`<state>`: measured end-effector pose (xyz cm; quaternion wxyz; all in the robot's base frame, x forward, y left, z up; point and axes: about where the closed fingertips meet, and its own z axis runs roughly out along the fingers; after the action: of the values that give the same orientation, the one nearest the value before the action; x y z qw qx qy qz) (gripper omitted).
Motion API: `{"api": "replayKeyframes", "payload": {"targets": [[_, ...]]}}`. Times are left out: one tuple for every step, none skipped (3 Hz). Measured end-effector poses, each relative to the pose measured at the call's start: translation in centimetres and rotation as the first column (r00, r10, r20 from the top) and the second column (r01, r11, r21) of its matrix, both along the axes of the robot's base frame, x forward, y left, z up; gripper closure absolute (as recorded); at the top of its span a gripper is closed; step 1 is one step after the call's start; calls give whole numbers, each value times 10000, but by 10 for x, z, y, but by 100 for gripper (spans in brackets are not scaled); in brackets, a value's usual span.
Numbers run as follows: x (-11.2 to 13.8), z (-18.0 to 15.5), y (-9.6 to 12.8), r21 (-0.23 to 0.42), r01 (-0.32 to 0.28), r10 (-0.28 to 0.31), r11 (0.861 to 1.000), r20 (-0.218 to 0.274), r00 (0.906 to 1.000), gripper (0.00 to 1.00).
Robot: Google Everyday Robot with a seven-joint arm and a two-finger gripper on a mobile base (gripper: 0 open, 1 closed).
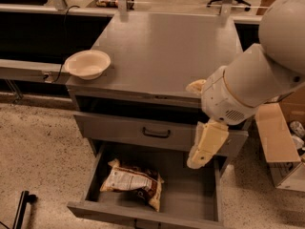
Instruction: Pick brown chip bag from middle drawer and place on counter
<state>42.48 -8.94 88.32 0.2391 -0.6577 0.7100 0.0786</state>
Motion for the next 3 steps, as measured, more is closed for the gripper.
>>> {"api": "replayKeyframes", "payload": {"targets": [[0, 0, 3, -49, -400, 399, 9992, -170, 9991, 0], [15, -52, 38, 466, -1071, 1109, 9932, -882, 9899, 0], [43, -133, 89, 1015, -1411, 1530, 9848, -1215, 9807, 0]]}}
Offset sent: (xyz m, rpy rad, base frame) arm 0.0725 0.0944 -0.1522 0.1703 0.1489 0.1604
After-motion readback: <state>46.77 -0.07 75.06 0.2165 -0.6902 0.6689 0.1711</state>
